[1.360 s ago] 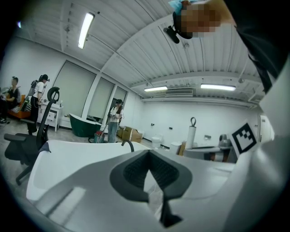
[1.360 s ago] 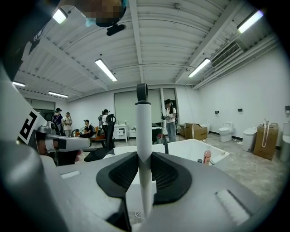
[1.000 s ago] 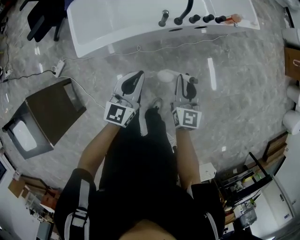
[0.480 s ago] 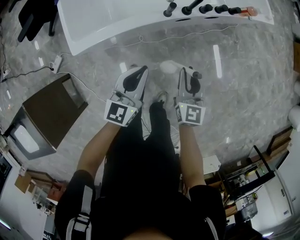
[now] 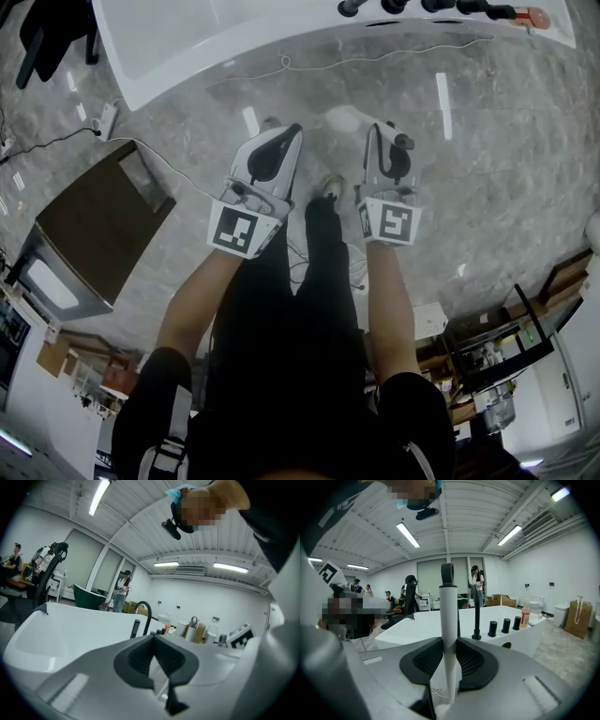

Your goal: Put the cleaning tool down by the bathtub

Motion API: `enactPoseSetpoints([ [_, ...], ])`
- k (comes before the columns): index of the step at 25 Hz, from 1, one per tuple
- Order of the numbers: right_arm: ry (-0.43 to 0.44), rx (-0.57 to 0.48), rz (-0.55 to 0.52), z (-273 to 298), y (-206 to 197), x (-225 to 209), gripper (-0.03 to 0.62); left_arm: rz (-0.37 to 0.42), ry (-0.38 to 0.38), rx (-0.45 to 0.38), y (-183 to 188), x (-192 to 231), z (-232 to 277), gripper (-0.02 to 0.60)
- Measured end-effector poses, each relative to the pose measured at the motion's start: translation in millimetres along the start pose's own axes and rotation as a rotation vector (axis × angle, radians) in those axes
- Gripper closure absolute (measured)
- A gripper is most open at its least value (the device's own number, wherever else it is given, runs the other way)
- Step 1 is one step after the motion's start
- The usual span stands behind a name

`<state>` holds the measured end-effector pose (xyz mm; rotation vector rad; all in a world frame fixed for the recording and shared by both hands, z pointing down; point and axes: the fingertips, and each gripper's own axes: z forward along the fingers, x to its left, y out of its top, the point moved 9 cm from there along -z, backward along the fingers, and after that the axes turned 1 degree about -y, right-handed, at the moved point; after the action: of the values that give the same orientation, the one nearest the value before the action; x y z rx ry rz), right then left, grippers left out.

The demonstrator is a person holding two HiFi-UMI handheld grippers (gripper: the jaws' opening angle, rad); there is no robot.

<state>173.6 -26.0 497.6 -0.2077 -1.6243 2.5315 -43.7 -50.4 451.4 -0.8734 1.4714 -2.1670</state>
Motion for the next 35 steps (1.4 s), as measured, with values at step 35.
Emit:
enactPoseSetpoints([
  [35, 0.002, 0.172, -0.002, 143, -195, 22, 0.503, -0.067, 0.024, 0.055, -139, 88, 47, 0.575],
])
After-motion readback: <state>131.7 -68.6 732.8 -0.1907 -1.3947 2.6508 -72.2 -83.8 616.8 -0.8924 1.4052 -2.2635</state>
